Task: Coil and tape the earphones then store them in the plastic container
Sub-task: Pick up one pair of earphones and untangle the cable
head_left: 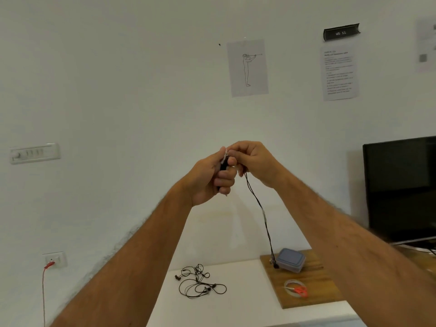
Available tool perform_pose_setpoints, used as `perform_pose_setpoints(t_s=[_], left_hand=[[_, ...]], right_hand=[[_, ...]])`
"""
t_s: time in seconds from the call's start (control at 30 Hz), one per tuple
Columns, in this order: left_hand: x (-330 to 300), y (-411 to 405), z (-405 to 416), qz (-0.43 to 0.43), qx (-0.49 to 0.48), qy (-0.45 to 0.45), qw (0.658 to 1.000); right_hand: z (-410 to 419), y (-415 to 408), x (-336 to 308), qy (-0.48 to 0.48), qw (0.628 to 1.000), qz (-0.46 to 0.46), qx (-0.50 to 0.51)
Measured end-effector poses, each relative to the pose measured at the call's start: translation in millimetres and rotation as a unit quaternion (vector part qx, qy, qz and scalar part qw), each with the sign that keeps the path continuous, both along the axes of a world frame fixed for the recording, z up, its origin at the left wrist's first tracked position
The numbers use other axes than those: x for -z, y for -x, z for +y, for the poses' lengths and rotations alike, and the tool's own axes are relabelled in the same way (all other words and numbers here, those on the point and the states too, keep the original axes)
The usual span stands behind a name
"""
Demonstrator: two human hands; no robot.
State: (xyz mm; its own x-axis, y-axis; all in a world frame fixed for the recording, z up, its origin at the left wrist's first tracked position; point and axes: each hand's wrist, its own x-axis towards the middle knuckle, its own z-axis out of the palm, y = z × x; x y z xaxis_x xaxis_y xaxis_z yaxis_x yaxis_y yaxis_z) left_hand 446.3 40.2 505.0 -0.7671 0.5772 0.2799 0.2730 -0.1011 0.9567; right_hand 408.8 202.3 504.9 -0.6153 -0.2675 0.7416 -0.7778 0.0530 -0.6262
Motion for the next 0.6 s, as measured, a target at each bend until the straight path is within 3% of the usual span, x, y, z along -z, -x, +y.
perform_pose_setpoints(t_s=[0.27,0.47,0.6], left_hand=[[-8,0,8,0.007,-0.021,-0.065,0.998],[-18,1,7,0.055,-0.101,-0.059,0.992],[-21,-1,10,0.045,-0.104,-0.075,0.991]], right_hand=[[-16,0,23,0.057,0.992,-0.092,-0.060],[-24,0,43,0.017,0.991,-0.118,-0.068],[-33,-4,57,-0.053,0.991,-0.115,-0.043]])
